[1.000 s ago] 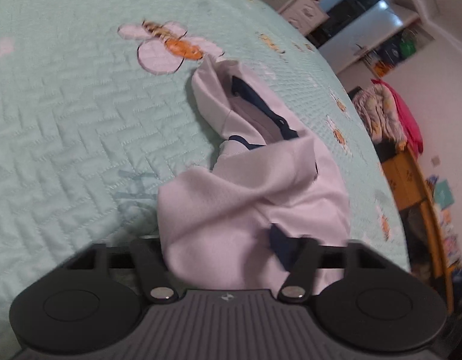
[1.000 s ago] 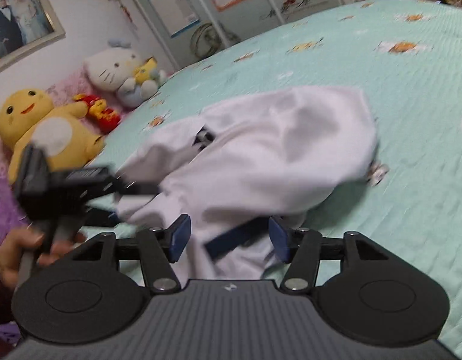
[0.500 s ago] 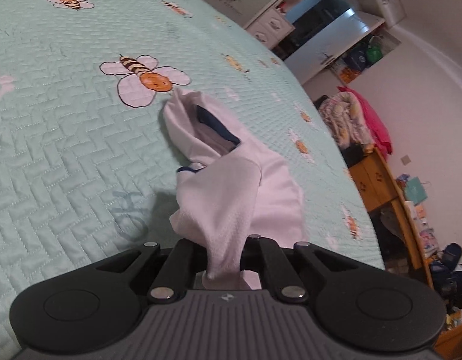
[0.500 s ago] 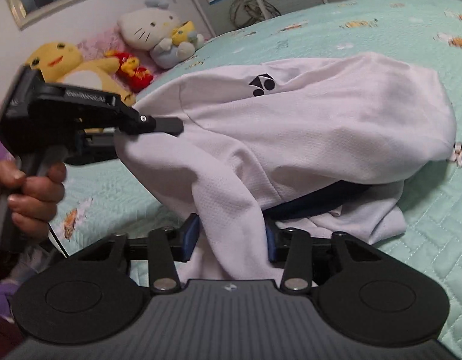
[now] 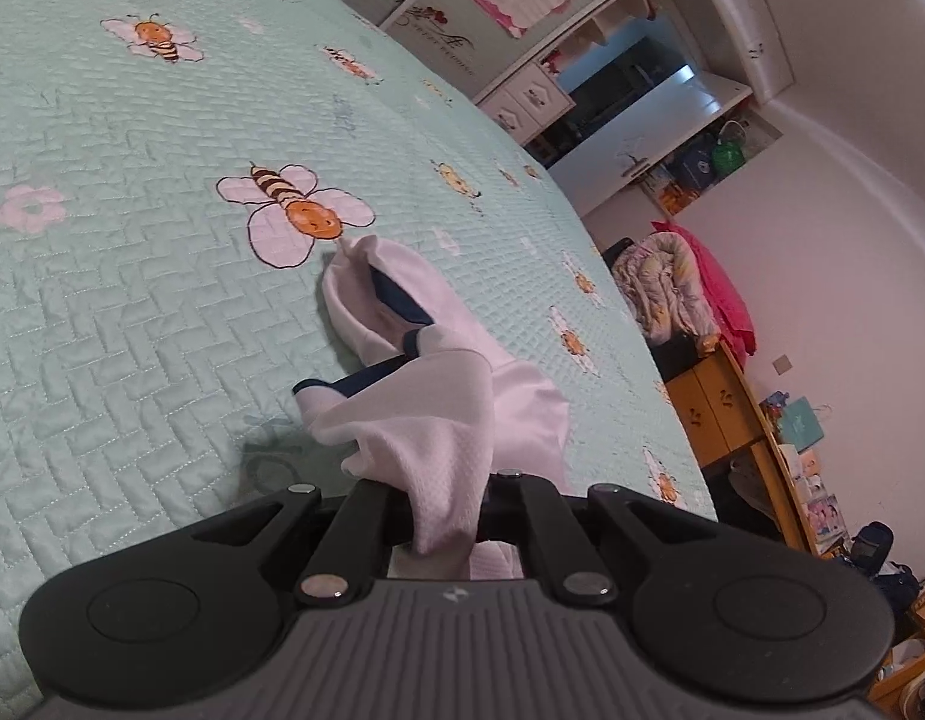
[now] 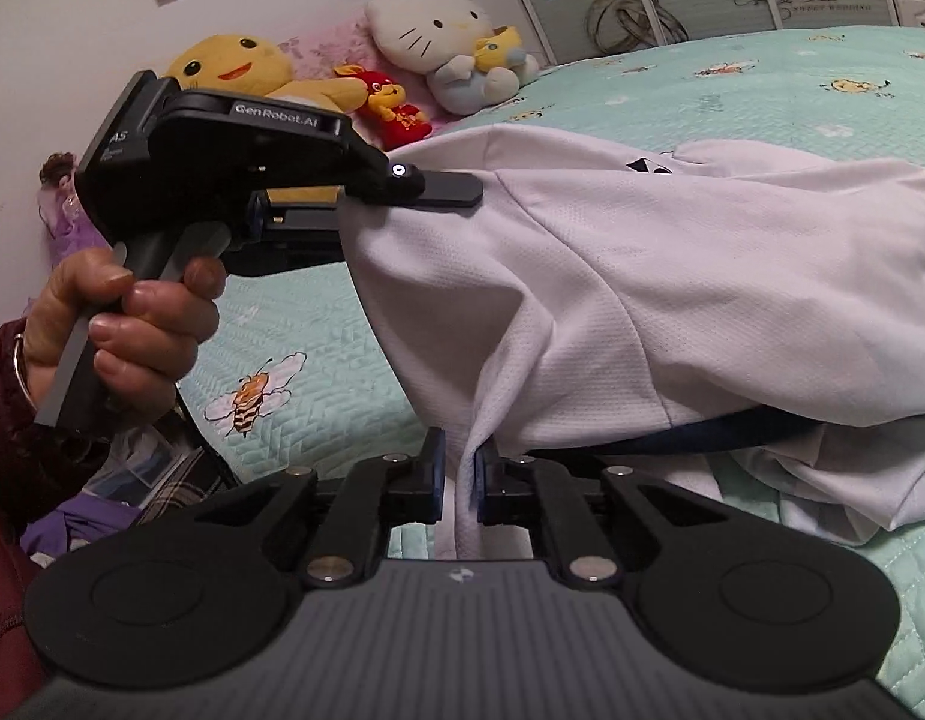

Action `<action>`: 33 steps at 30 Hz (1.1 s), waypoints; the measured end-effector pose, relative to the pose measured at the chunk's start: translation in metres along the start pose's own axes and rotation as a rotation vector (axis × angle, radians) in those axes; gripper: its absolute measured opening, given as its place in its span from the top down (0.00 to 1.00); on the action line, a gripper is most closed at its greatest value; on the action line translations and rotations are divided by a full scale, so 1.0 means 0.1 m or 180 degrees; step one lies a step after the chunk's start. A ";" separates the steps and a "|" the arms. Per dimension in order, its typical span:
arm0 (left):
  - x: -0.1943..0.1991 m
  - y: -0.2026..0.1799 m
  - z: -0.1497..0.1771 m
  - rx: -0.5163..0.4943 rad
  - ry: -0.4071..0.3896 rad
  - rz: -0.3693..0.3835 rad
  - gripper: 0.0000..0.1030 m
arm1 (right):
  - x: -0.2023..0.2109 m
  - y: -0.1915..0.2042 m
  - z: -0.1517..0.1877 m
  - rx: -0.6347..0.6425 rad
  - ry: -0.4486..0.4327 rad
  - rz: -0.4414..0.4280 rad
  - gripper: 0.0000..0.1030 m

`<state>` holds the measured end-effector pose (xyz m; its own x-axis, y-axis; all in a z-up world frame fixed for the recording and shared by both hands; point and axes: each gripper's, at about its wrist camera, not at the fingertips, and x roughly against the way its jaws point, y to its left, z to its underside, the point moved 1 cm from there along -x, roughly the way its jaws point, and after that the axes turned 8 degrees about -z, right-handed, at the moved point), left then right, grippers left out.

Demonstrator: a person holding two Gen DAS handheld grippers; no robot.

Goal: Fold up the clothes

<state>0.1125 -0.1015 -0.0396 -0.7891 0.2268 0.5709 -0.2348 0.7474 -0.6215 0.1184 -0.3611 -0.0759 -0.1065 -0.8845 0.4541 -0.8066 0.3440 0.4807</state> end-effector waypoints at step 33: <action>-1.11 -0.53 0.09 0.0442 0.1185 0.1641 0.58 | 0.63 -0.21 -0.10 0.1001 -0.0370 0.1773 0.91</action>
<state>0.2071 -0.1723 -0.0747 -0.5765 0.7547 0.3132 0.0306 0.4030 -0.9147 0.1339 -0.4204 -0.0502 -0.6061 -0.6347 0.4793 -0.7422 0.6680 -0.0540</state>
